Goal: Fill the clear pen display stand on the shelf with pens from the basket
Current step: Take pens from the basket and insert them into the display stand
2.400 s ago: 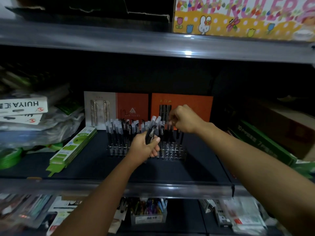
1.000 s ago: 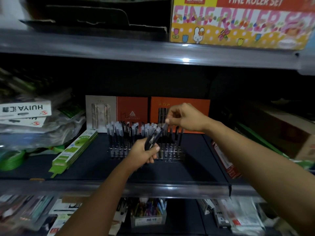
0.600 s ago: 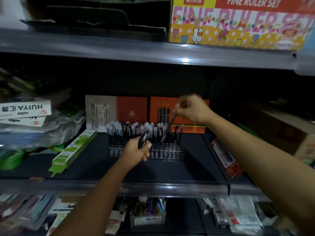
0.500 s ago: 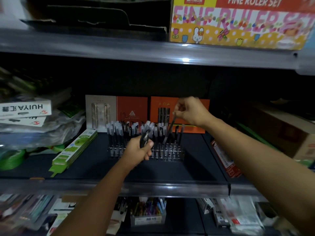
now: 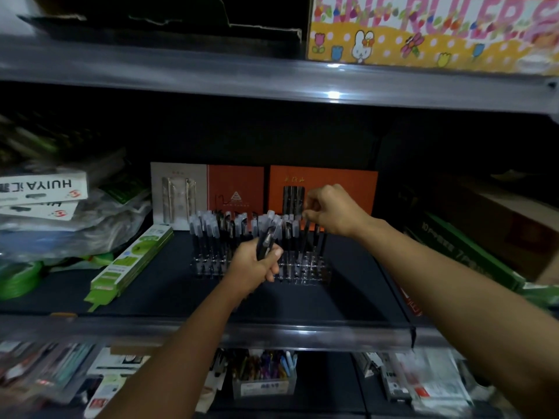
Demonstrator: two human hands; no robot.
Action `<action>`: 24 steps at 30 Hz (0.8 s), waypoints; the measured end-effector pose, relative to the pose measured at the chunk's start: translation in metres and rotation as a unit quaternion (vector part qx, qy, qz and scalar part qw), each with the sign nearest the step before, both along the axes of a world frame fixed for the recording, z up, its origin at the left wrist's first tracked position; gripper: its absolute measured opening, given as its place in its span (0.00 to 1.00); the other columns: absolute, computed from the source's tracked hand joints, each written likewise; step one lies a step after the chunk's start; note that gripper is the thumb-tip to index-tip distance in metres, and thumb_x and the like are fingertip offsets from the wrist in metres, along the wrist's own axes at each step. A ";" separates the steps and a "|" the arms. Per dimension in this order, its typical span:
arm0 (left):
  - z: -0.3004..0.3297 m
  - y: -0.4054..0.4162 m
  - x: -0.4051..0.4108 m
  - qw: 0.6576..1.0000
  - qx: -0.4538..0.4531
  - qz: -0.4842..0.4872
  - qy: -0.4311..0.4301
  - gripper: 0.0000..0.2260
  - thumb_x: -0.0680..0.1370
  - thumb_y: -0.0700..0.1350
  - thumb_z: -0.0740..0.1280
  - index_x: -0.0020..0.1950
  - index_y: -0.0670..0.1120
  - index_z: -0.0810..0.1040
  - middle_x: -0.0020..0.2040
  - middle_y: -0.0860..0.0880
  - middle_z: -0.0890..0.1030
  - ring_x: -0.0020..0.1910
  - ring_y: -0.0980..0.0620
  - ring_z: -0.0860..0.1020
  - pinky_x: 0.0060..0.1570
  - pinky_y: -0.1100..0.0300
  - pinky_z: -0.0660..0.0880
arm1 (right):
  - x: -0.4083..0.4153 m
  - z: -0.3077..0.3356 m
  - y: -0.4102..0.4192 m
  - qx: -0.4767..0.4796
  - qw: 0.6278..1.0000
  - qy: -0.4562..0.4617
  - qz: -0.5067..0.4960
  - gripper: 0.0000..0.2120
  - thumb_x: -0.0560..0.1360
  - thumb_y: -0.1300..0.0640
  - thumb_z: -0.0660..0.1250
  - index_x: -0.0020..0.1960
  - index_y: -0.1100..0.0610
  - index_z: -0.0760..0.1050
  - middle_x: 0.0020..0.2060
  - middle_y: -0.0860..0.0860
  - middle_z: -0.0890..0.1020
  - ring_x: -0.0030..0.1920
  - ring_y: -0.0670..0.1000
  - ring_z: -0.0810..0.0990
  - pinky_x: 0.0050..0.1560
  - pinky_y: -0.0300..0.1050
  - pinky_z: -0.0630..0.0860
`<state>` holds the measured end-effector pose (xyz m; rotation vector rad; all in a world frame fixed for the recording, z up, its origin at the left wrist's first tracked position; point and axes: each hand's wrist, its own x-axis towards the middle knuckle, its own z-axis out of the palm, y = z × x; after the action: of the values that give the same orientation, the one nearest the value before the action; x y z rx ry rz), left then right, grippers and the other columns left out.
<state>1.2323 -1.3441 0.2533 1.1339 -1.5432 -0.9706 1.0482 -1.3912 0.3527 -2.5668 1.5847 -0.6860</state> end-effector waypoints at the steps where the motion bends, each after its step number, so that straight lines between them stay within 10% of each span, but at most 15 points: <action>1: -0.001 0.000 0.000 1.000 0.000 0.000 -0.003 0.04 0.79 0.39 0.63 0.46 0.43 0.76 0.31 0.45 0.77 0.23 0.57 0.73 0.24 0.68 0.69 | 0.000 -0.001 -0.001 0.005 1.000 0.001 0.002 0.04 0.75 0.61 0.69 0.42 0.59 0.78 0.37 0.51 0.82 0.39 0.49 0.81 0.42 0.51 0.81; 15: -0.004 0.000 0.003 1.000 0.004 -0.003 0.006 0.04 0.79 0.40 0.63 0.46 0.42 0.77 0.31 0.46 0.78 0.24 0.55 0.74 0.25 0.67 0.69 | 0.011 -0.027 -0.010 0.049 0.998 0.010 0.025 0.09 0.73 0.65 0.71 0.39 0.55 0.74 0.34 0.43 0.77 0.36 0.37 0.75 0.35 0.34 0.68; 24: -0.004 0.000 0.003 1.000 -0.004 -0.008 0.000 0.05 0.79 0.40 0.62 0.47 0.41 0.76 0.31 0.46 0.78 0.24 0.55 0.73 0.25 0.66 0.69 | 0.015 -0.004 0.011 0.021 0.995 -0.028 0.098 0.06 0.73 0.63 0.71 0.50 0.59 0.80 0.44 0.49 0.81 0.43 0.42 0.78 0.43 0.35 0.77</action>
<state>1.2354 -1.3445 0.2494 1.1167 -1.5577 -0.9747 1.0629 -1.3805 0.3487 -2.6028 1.2937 -0.6901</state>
